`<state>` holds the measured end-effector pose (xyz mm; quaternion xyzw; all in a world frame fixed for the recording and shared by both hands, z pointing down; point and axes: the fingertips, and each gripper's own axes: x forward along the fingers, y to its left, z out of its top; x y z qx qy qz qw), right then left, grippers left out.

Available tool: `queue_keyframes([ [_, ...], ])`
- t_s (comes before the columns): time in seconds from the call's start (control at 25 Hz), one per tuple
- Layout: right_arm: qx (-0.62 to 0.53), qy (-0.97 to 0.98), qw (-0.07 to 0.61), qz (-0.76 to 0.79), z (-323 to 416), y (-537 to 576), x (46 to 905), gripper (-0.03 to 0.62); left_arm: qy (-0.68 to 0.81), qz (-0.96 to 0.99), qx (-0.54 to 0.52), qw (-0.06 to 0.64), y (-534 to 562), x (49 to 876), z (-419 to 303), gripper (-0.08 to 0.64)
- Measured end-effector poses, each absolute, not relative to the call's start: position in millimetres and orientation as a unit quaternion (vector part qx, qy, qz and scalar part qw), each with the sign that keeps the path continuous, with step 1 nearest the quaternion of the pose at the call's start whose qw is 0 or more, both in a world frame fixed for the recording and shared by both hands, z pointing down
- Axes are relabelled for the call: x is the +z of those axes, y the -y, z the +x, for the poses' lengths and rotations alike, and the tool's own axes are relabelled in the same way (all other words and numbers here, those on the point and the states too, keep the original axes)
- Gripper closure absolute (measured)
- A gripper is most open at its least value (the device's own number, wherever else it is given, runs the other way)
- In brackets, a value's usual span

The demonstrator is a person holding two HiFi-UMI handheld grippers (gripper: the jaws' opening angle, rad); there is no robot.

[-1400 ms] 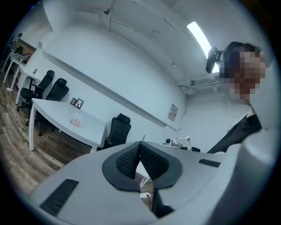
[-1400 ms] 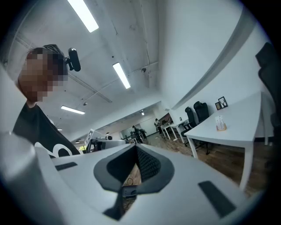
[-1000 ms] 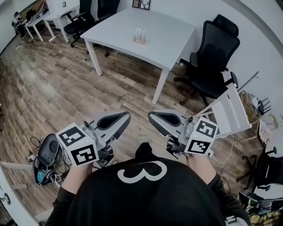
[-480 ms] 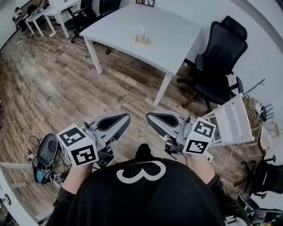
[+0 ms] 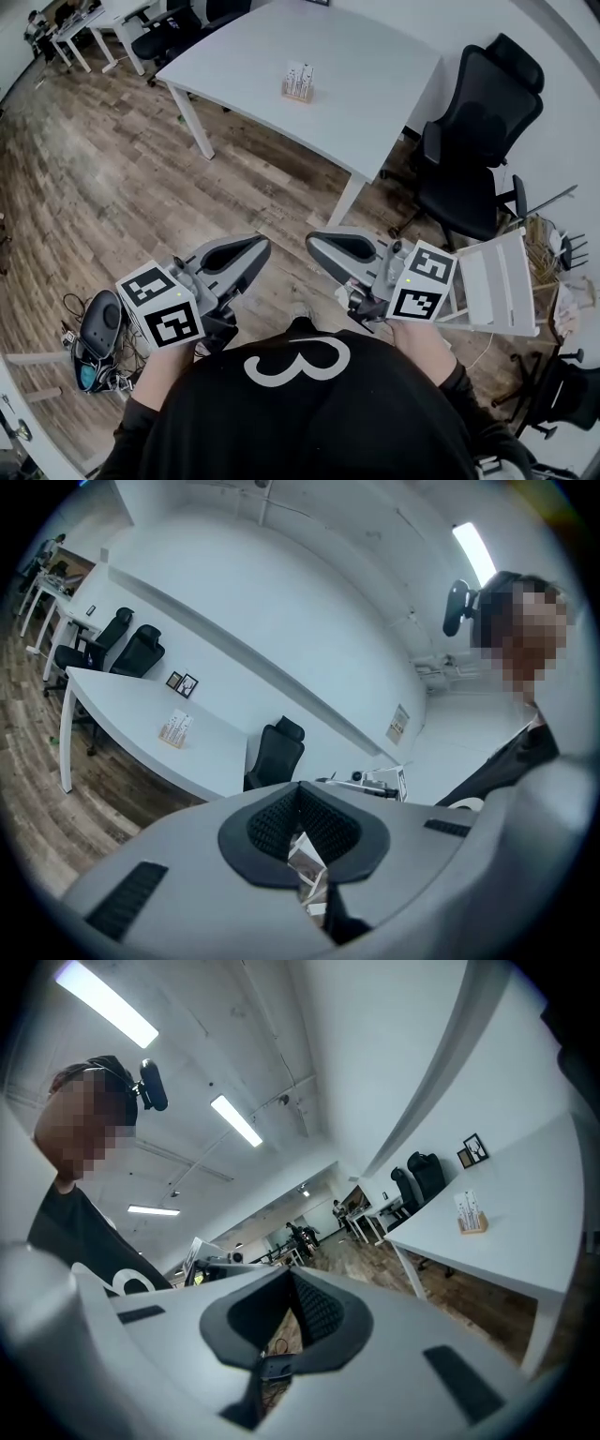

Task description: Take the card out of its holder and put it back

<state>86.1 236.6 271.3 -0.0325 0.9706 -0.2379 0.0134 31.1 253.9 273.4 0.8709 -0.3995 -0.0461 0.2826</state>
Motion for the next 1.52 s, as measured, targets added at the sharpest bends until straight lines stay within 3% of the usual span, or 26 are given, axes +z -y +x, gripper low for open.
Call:
queue_keyframes([
  [0.52,-0.216,-0.975,0.020,-0.040,110,-149,261,0.583,0.396,0.880,-0.037,0.260,-170,266,52,0.549],
  [0.88,-0.217,-0.973,0.010,-0.072,102,-110,270,0.583,0.380,0.886,-0.040,0.264,-129,269,33,0.549],
  [1.52,-0.246,-0.957,0.010,-0.153,48,64,286,0.583,0.321,0.897,-0.020,0.305,57,286,-24,0.549],
])
